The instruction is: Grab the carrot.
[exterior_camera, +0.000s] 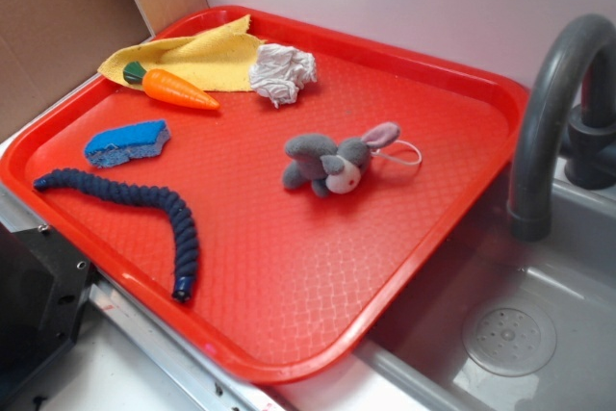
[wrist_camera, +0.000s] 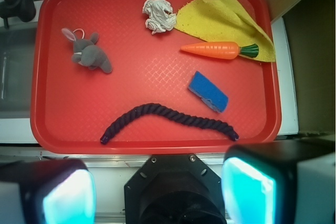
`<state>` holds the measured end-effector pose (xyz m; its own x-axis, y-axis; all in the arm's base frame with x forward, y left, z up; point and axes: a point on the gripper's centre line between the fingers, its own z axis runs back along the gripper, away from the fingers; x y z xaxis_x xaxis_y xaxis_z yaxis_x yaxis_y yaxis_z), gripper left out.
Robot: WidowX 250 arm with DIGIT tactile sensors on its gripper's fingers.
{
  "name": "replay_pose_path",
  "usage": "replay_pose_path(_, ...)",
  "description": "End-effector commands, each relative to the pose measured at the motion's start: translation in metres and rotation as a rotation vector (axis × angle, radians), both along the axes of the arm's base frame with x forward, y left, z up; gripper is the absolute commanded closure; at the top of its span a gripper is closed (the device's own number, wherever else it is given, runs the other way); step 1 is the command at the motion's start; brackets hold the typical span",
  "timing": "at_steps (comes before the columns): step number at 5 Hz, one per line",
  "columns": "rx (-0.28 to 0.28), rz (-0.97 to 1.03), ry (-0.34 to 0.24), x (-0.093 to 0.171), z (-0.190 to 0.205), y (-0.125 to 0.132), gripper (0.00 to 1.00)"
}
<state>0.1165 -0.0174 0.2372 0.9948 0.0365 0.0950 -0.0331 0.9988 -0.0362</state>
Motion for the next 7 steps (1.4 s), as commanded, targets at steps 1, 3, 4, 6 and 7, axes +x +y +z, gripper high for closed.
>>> replay_pose_path(1, 0.0, 0.0, 0.0, 0.0, 0.0, 0.0, 0.0)
replay_pose_path(3, -0.112, 0.505, 0.051, 0.027, -0.012, 0.035, 0.0)
replay_pose_path(4, -0.147, 0.753, 0.032, 0.04, -0.023, 0.054, 0.0)
replay_pose_path(6, -0.019, 1.247, -0.088, 0.082, -0.073, 0.103, 0.0)
replay_pose_path(7, 0.05, 1.493, -0.181, 0.094, -0.095, 0.12, 0.0)
